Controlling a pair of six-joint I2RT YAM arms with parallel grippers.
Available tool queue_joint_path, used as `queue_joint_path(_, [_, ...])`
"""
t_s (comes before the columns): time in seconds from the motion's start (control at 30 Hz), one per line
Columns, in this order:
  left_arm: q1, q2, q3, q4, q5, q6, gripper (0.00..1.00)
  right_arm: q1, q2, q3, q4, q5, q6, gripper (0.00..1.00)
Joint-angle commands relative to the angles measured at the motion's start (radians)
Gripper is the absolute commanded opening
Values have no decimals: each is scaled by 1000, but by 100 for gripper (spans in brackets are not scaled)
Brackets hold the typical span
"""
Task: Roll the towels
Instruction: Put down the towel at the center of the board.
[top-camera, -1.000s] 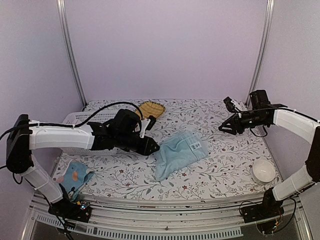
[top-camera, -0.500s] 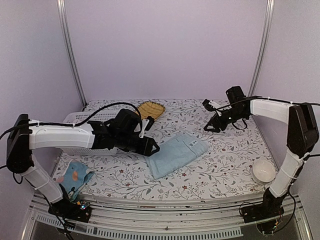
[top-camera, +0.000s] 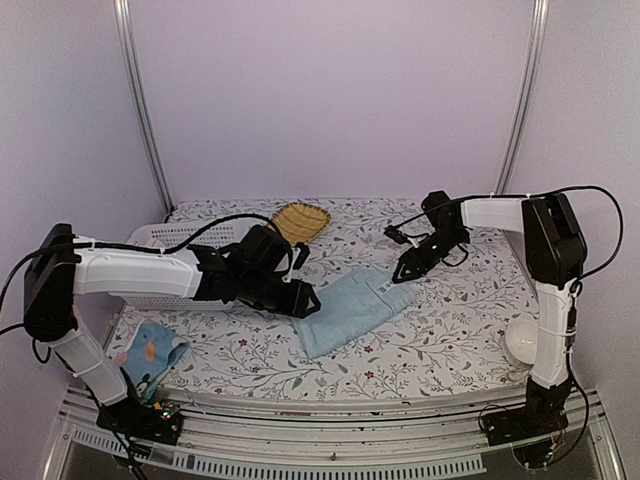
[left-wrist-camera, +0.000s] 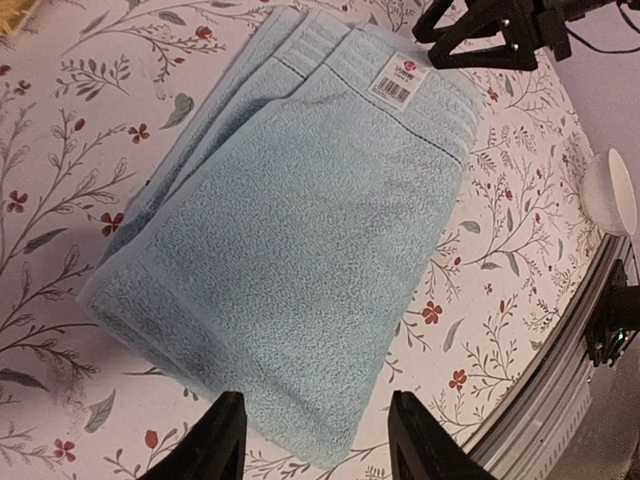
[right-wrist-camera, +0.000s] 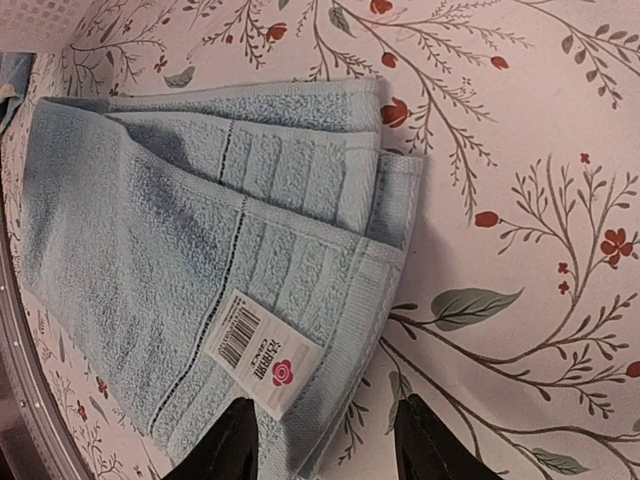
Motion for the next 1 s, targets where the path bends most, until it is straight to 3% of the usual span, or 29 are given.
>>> queue_joint_path(0.0, [-9,3,28,-17,-11,-5,50,10,25,13,-63,-53,10,49])
queue_joint_path(0.17, [-10,16,39,-32,-20,-3,50,16,39,24,-97,-118,3,41])
queue_joint_path(0.37, [-8,20,47,-45,-60,-2,50,23,3,76,-110,-98,-4,3])
queue_joint_path(0.57, [-5,25,104,-96,-125,28,50,5,-126,375,-193,44,-25,2])
queue_joint_path(0.7, [-2,-1,101,-105,-188,28,50,2,-264,531,-215,-91,-40,2])
queue_joint_path(0.83, [14,-46,64,-87,-249,1,51,11,-453,349,-170,-409,-120,3])
queue_joint_path(0.97, [31,-84,29,-64,-273,-22,51,116,-553,92,-153,-420,-177,2])
